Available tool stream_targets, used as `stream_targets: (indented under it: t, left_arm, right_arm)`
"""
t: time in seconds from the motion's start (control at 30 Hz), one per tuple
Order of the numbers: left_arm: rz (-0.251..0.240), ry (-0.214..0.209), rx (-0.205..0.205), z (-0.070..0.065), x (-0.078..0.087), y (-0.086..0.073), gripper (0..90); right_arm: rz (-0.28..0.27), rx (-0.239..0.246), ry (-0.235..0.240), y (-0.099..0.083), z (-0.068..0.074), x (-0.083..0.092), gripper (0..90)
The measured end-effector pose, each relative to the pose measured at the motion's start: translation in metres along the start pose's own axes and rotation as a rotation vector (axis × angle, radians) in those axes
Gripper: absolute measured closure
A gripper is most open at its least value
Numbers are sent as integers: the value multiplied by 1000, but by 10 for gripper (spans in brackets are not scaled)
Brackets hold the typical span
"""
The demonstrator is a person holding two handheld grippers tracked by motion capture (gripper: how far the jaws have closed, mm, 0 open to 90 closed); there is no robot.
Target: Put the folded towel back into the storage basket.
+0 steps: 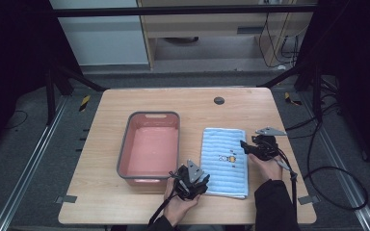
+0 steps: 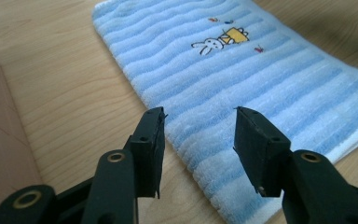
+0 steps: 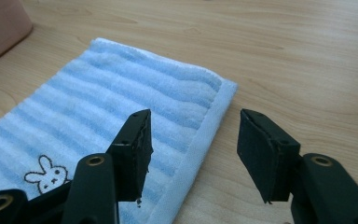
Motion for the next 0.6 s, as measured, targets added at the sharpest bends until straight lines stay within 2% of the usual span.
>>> stream_targets:
  t: [0.1, 0.2, 0.4, 0.6]
  left_arm:
    - [6, -3, 7, -2, -2, -3, 535]
    - [27, 7, -11, -1, -7, -11, 541]
    - [56, 19, -10, 1, -11, -21, 568]
    - [52, 23, 23, -1, -12, -23, 617]
  right_arm:
    - [6, 9, 3, -2, 2, -2, 455]
    - [31, 26, 13, -8, 7, -8, 469]
    - [65, 21, 10, -16, 7, -12, 482]
    - [87, 18, 19, -21, 9, -15, 505]
Point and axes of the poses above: each handheld gripper's, and its own axes: x roughly backward along the jaws, y roughly out of its top, z roughly to its left, the point moved 9 cm from there along -x, roughly forward along the jaws, and after that the axes turned 14 degrees about -z, right-handed, at the moved point
